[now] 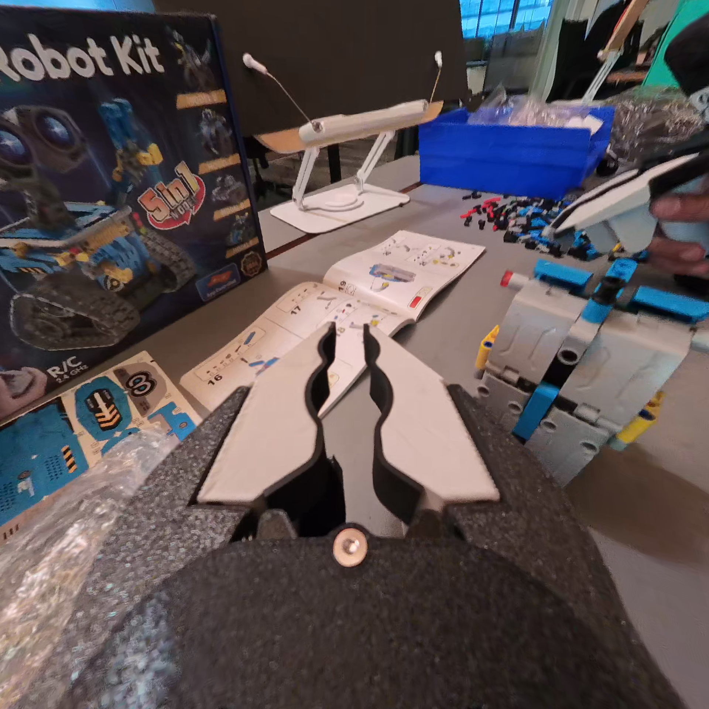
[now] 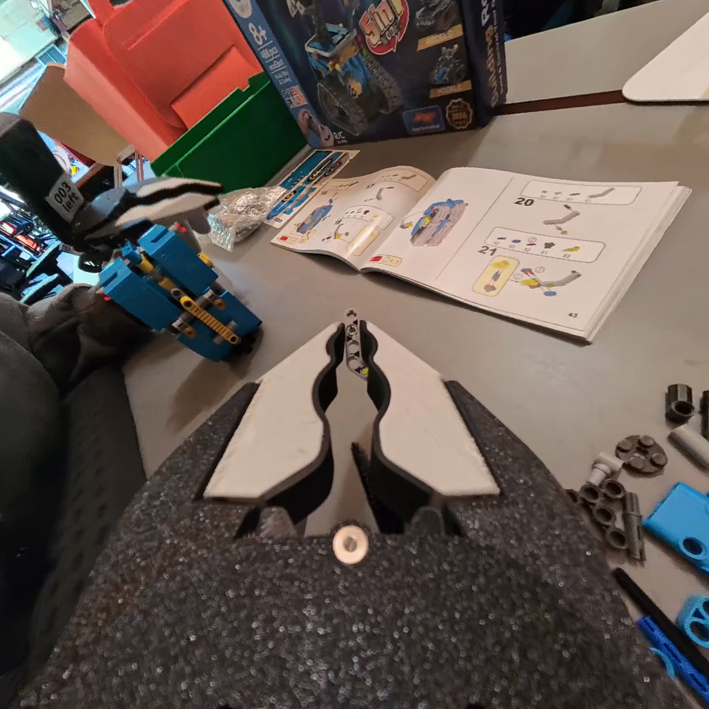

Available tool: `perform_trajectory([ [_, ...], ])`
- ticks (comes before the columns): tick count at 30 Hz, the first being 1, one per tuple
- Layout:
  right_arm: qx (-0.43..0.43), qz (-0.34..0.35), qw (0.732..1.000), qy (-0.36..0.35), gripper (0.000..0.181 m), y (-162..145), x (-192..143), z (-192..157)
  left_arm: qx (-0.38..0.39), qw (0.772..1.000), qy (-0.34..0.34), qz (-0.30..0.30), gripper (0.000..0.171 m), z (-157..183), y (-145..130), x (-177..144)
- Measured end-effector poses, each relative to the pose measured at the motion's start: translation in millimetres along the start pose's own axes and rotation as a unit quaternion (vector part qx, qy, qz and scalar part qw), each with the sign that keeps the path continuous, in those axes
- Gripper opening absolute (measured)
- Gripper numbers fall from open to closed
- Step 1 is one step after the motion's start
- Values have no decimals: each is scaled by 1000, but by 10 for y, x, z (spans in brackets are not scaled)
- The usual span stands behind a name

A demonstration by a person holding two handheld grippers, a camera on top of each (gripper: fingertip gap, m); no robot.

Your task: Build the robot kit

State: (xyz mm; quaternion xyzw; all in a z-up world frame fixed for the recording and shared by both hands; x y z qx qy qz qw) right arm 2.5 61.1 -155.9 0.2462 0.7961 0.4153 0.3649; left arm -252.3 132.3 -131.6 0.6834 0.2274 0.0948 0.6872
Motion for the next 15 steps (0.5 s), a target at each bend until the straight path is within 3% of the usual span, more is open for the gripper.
perform_trajectory([
  [15, -28, -30, 999, 25, 7, -100, 98, -166, -30, 1000, 4, -1, 14, -72, -49, -15],
])
Point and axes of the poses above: each gripper's, where its closed fingertips meet, x out along the fingers, y out of its top, z = x × y across the jaws, the point moved 3 cm from there along -x, back along the fingers, and after that the axes turned 6 degrees about -y, right-handed, at the moved point
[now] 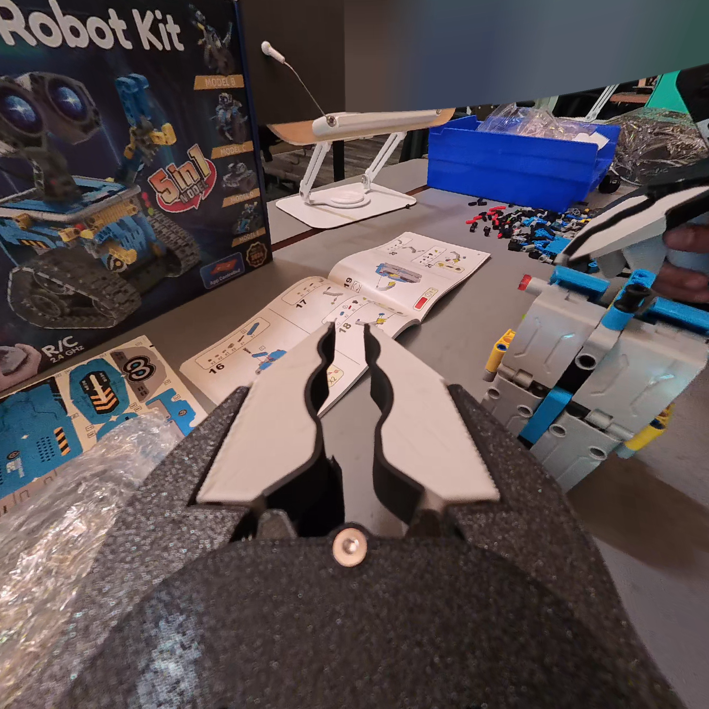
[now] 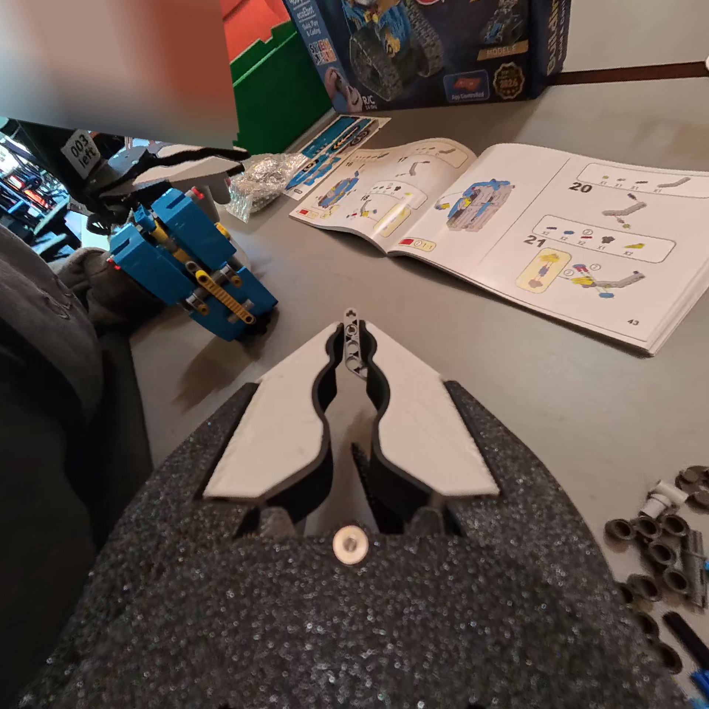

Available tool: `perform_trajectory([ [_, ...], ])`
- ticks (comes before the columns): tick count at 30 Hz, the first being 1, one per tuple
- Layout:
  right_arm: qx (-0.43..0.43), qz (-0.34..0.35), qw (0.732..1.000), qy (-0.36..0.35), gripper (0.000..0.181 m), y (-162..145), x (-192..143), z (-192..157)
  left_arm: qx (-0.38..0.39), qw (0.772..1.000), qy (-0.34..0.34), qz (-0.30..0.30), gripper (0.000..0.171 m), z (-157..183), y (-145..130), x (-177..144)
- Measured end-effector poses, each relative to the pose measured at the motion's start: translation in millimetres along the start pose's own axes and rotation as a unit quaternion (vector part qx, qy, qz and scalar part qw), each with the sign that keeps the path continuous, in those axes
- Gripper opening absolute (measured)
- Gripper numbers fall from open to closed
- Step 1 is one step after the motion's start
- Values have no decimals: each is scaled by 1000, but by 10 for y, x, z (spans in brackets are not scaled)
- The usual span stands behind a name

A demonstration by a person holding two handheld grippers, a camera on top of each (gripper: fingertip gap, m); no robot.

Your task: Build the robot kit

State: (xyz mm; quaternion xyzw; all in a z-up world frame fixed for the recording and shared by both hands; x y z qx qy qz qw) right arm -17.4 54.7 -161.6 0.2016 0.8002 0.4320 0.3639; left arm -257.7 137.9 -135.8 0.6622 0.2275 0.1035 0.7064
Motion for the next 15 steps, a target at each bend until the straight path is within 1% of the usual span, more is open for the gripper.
perform_trajectory([
  [10, 46, 25, 999, 1, 7, 47, -66, 105, 11, 1000, -2, -12, 15, 27, -23, 29],
  [15, 93, 55, 994, 27, 7, 104, -130, 158, 20, 1000, 0, -16, 15, 46, -31, 39],
])
Point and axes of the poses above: each gripper's, where its closed fingertips meet, x out along the fingers, y out of its top, z = x × y across the jaws, the point moved 3 cm from there along -x, back along the fingers, and after that the axes turned 6 degrees about -y, right-handed, at the moved point
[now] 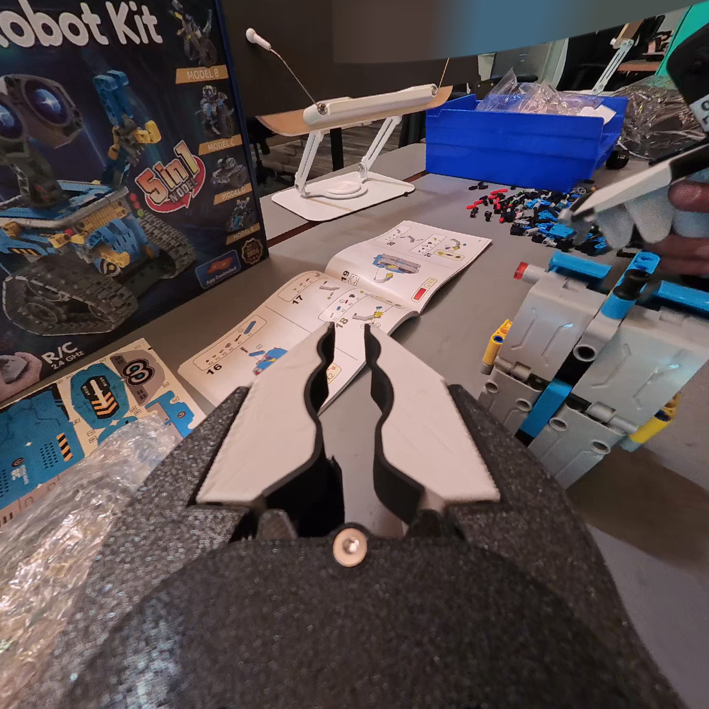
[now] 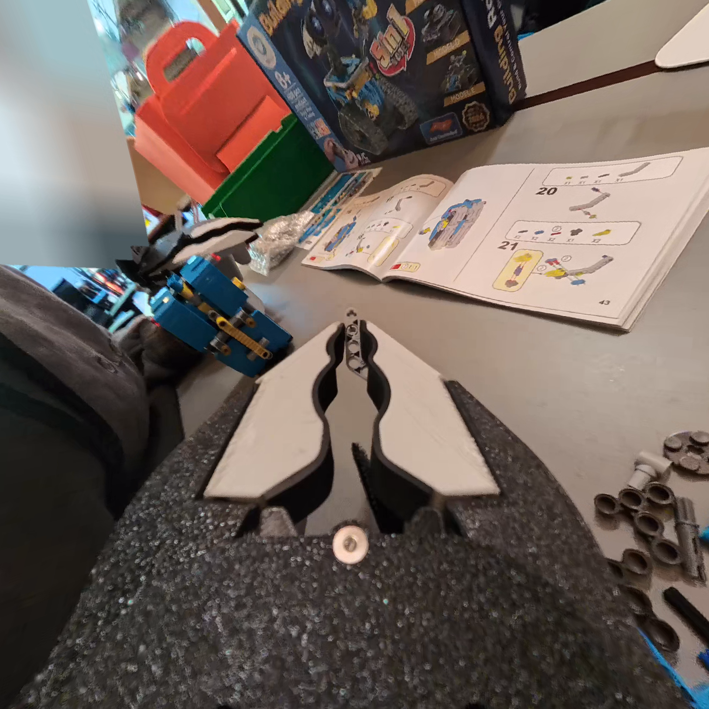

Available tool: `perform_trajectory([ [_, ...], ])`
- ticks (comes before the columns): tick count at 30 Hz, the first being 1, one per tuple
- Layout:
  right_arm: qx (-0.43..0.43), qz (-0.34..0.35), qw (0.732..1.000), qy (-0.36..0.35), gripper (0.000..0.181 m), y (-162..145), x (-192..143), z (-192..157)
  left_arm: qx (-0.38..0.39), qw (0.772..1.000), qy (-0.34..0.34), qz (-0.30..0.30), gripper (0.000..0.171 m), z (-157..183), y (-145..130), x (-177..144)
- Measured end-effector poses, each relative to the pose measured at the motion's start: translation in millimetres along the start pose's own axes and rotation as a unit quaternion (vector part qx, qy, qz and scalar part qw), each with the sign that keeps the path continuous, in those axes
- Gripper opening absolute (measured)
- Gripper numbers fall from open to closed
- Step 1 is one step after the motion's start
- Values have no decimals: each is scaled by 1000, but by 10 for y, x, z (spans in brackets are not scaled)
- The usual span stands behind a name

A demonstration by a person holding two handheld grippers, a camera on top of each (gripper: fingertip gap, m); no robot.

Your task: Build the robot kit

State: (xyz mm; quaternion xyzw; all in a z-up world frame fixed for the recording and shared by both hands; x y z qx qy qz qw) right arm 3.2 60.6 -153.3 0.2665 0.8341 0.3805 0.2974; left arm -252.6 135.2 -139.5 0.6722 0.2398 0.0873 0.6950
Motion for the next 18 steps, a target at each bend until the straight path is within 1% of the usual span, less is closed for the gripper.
perform_trajectory([
  [3, 43, 34, 998, 25, 7, 86, -78, 26, 6, 1000, 3, -2, 15, 5, -1, 5],
  [6, 97, 73, 990, 67, 7, 182, -158, 27, 8, 1000, 14, -3, 14, -55, 34, -6],
  [7, 113, 87, 986, 83, 7, 223, -178, 30, 12, 1000, 27, -4, 14, -108, 108, -36],
  [8, 128, 98, 982, 96, 7, 259, -187, 36, 15, 999, 34, -7, 14, -138, 247, -78],
  [10, 152, 105, 976, 115, 7, 277, -187, 40, 28, 999, 4, -24, 14, -54, 632, -125],
  [11, 161, 105, 974, 120, 7, 270, -186, 36, 35, 998, -13, -53, 14, 15, 801, -107],
  [13, 173, 111, 970, 129, 6, 267, -203, 4, 33, 987, -63, -146, 15, 231, 1016, 7],
  [14, 175, 113, 969, 134, 7, 265, -215, -17, 24, 976, -102, -192, 15, 400, 1087, 96],
  [16, 176, 115, 969, 130, 7, 244, -233, -26, 23, 950, -184, -253, 16, 781, 1201, 315],
  [18, 176, 123, 969, 122, 7, 242, -273, -15, 50, 920, -236, -309, 16, 1068, 1173, 583],
])
Point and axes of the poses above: each gripper's, where its closed fingertips meet, x out along the fingers, y out of its top, z = x × y across the jaws, the point moved 3 cm from there along -x, back along the fingers, and after that the axes turned 6 degrees about -y, right-handed, at the moved point
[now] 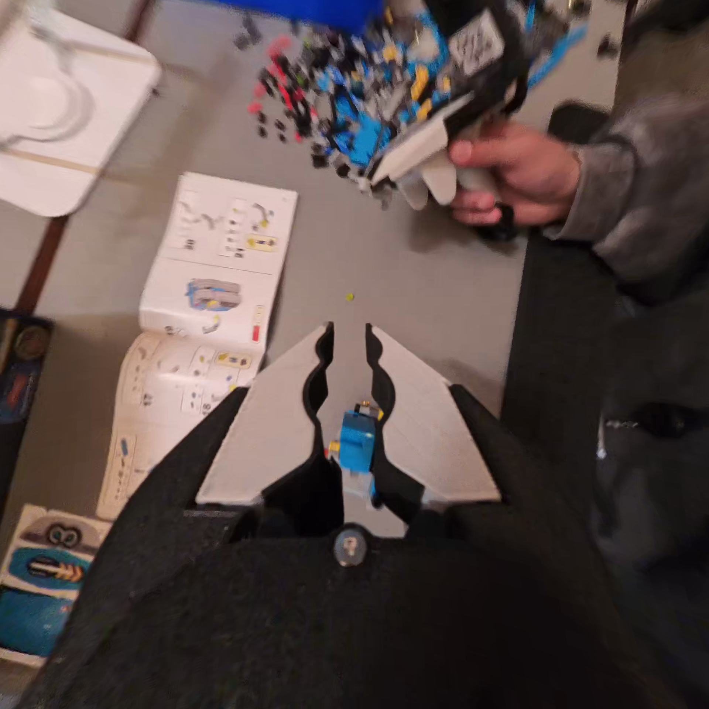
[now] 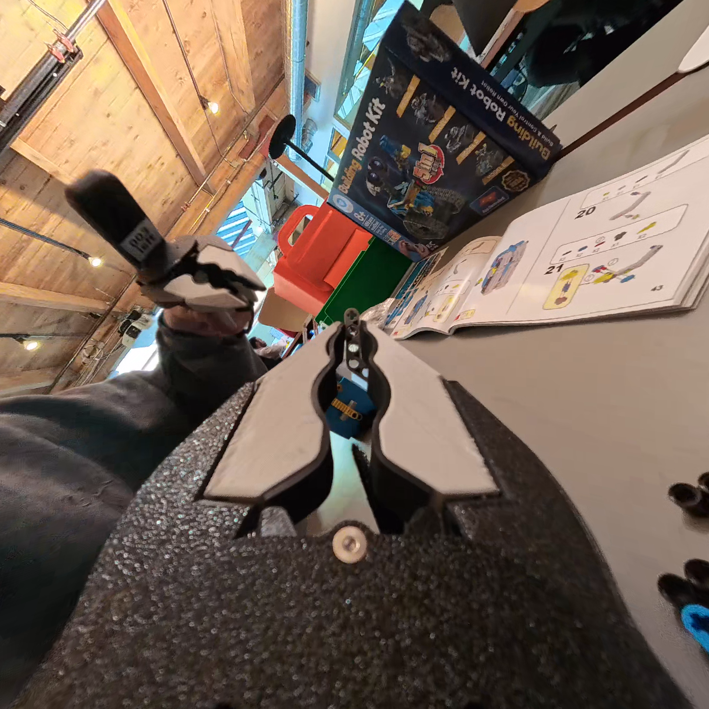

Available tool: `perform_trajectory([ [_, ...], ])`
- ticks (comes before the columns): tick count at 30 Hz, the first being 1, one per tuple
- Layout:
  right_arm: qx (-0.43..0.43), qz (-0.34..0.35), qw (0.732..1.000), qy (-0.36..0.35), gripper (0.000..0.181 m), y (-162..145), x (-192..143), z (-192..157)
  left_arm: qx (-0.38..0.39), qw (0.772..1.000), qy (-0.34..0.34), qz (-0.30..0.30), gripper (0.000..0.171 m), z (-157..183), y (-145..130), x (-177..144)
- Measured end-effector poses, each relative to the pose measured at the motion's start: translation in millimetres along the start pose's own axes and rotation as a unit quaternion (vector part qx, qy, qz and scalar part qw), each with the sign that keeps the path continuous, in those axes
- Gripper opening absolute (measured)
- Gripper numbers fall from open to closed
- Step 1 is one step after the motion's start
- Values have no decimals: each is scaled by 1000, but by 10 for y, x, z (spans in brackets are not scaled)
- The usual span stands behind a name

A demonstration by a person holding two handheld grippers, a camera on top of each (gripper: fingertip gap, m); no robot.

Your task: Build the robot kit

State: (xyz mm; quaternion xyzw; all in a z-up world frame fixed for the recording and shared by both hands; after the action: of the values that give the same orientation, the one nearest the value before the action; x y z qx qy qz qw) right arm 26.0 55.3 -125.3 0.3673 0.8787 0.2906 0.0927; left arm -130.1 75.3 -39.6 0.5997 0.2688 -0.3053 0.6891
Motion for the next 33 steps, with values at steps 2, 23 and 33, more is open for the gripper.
perform_trajectory([
  [2, -13, 18, 1000, -16, 7, 49, -68, 15, 28, 996, -14, -88, 16, -23, 29, 372],
  [23, -34, 60, 997, -28, 7, 238, -99, 11, 98, 957, -51, -267, 19, -195, -420, 1674],
  [33, -30, 50, 998, -36, 7, 215, -73, 56, 118, 959, -51, -251, 14, -200, -456, 1781],
])
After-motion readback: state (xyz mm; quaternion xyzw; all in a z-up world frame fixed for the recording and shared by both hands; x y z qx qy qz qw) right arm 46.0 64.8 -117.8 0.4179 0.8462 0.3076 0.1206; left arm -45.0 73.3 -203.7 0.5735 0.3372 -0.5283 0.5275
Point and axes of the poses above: each gripper's, where its closed fingertips meet, x out along the fingers, y out of its top, z = x × y across the jaws, the point moved 3 cm from there along -x, back along the fingers, and after that the axes turned 6 degrees about -y, right-handed, at the moved point
